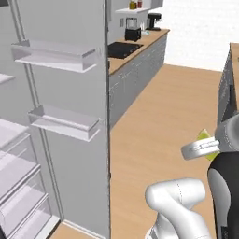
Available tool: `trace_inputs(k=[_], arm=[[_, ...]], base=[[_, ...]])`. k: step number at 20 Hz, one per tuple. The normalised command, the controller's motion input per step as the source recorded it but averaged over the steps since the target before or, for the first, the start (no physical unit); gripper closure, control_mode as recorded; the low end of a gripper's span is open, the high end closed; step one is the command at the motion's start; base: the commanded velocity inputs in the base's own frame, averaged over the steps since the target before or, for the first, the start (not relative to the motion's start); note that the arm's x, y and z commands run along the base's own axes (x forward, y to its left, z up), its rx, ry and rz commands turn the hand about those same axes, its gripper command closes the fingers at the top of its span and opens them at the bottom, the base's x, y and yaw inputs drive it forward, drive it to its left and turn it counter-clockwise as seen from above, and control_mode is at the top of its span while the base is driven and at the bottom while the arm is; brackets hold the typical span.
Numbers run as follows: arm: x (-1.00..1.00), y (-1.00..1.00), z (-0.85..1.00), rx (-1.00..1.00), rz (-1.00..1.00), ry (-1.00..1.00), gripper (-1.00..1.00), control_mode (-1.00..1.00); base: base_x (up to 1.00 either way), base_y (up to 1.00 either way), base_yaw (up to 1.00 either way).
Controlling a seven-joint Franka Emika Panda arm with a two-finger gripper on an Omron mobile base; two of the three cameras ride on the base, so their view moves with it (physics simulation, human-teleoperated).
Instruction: Grab a lemon wedge from the fridge and one ice cube from the ice bowl, and put them in the glass of lemonade.
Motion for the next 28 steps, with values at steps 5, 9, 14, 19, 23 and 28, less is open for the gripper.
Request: trace_inputs(k=[5,9,14,19,23,28], arm=[[0.00,0.00,0.00,0.00,0.00,0.00,1.00,1.00],[0.00,0.00,0.00,0.00,0.00,0.00,1.00,1.00],[0.00,0.00,0.00,0.00,0.00,0.00,1.00,1.00],[0.00,0.00,0.00,0.00,0.00,0.00,1.00,1.00],[0.00,0.00,0.00,0.00,0.00,0.00,1.00,1.00],[0.00,0.00,0.00,0.00,0.00,0.00,1.00,1.00]], base=[[0.45,-0.65,-0.46],[0.98,-0.97,0.07],[0.99,-0.32,0.04],[1.00,-0.01,0.02],[1.00,0.14,0.00],[1.00,0.37,0.00]])
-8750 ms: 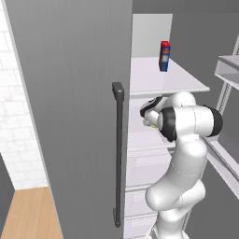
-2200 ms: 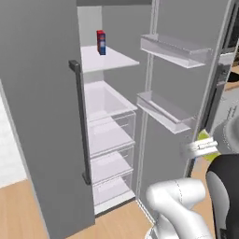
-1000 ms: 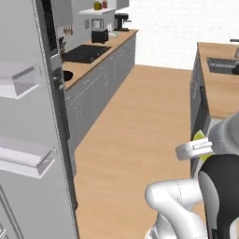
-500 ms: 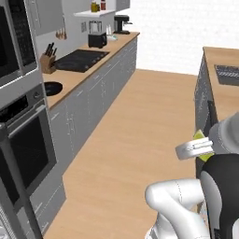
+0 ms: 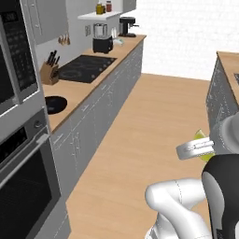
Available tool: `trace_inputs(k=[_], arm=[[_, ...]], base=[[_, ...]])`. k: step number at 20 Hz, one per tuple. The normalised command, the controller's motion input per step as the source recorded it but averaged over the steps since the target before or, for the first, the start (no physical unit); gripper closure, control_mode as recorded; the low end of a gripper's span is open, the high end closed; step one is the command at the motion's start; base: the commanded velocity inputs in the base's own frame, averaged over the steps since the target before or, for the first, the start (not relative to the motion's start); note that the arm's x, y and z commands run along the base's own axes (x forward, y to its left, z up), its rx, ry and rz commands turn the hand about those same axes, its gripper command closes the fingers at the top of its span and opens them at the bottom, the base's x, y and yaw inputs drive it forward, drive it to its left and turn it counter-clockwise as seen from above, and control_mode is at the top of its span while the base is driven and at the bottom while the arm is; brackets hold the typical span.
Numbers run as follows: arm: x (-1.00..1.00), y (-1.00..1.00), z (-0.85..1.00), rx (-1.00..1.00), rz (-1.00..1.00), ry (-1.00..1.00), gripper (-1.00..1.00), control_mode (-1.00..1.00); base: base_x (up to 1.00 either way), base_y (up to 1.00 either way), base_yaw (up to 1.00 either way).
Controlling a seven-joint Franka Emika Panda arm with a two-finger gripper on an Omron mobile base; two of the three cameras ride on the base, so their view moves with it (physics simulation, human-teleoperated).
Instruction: Grab a lemon wedge from the fridge and one ice cube from the ice bowl, and put them in the glass of lemonade.
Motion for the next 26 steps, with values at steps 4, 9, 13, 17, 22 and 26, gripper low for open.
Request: trace_inputs(k=[4,9,13,17,22,26], arm=[[0.00,0.00,0.00,0.00,0.00,0.00,1.00,1.00],[0.00,0.00,0.00,0.00,0.00,0.00,1.00,1.00],[0.00,0.00,0.00,0.00,0.00,0.00,1.00,1.00],[0.00,0.00,0.00,0.00,0.00,0.00,1.00,1.00],[0.00,0.00,0.00,0.00,0.00,0.00,1.00,1.00],[0.00,0.00,0.00,0.00,0.00,0.00,1.00,1.00]], base=[[1.00,0.50,0.06],[1.00,0.12,0.33],[1.00,-0.19,0.56],[0.60,-0.54,0.58],[0.31,-0.44,0.72],[0.50,-0.24,0.88]])
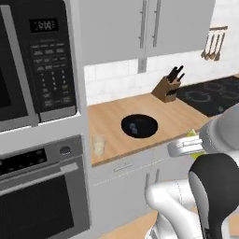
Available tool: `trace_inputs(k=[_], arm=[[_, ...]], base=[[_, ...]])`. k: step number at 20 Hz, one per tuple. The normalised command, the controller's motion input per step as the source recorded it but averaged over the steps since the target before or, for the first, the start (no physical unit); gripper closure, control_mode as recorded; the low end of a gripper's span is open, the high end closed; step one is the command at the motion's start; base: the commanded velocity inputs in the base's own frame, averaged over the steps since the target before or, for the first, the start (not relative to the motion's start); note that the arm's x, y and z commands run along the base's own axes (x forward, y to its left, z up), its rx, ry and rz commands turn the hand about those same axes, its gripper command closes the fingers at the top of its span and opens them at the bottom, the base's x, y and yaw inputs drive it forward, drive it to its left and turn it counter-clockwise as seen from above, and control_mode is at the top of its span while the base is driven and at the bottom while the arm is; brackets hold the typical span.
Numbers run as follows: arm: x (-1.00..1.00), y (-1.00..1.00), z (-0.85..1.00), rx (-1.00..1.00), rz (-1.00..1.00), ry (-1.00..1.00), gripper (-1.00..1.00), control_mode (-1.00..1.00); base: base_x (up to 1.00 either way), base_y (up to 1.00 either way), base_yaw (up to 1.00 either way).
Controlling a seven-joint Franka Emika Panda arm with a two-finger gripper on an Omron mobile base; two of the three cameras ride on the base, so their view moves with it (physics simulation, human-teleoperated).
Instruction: Grab a lemon wedge from the fridge and one ice cube from the ice bowl, and put them in the glass of lemonade.
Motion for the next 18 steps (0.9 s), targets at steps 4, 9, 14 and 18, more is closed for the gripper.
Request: trace_inputs(k=[4,9,14,18], arm=[[0.00,0.00,0.00,0.00,0.00,0.00,1.00,1.00],[0.00,0.00,0.00,0.00,0.00,0.00,1.00,1.00],[0.00,0.00,0.00,0.00,0.00,0.00,1.00,1.00],[0.00,0.00,0.00,0.00,0.00,0.00,1.00,1.00]], base=[[0.30,-0.61,0.77],[0.33,-0.93,0.49],[0.56,-0.35,0.30],[0.61,0.42,0.00]])
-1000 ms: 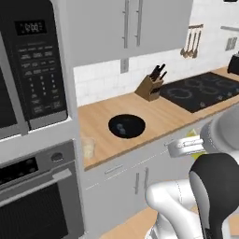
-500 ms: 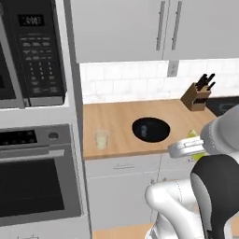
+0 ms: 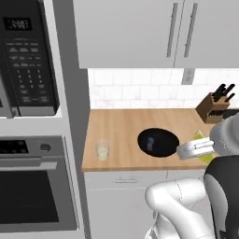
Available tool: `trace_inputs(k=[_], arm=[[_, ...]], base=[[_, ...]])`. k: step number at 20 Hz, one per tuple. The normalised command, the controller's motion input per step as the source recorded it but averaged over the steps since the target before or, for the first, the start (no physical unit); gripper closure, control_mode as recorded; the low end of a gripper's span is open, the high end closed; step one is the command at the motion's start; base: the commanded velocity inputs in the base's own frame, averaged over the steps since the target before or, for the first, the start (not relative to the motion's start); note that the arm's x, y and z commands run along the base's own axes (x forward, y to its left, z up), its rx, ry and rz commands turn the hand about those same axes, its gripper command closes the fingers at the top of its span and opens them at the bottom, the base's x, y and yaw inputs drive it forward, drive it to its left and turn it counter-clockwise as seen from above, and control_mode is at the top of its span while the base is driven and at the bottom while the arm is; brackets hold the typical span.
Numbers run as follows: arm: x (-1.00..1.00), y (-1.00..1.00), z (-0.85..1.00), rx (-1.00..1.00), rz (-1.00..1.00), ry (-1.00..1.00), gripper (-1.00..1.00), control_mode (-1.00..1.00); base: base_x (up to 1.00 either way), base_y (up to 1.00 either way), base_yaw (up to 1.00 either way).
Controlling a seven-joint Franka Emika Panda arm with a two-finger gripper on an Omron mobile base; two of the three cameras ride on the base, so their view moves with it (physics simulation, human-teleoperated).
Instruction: Grab a lemon wedge from the fridge and one ice cube from the ice bowl, and put them in the glass of lemonade.
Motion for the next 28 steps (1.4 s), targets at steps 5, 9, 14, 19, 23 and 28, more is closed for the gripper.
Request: trace_inputs(k=[5,9,14,19,23,28], arm=[[0.00,0.00,0.00,0.00,0.00,0.00,1.00,1.00],[0.00,0.00,0.00,0.00,0.00,0.00,1.00,1.00],[0.00,0.00,0.00,0.00,0.00,0.00,1.00,1.00],[0.00,0.00,0.00,0.00,0.00,0.00,1.00,1.00],[0.00,0.00,0.00,0.00,0.00,0.00,1.00,1.00],[0.00,0.00,0.00,0.00,0.00,0.00,1.00,1.00]], base=[[0.56,0.33,0.11],[0.27,0.05,0.17],[0.01,0.00,0.16],[0.18,0.03,0.28],[0.37,0.00,0.22],[0.19,0.00,0.10]])
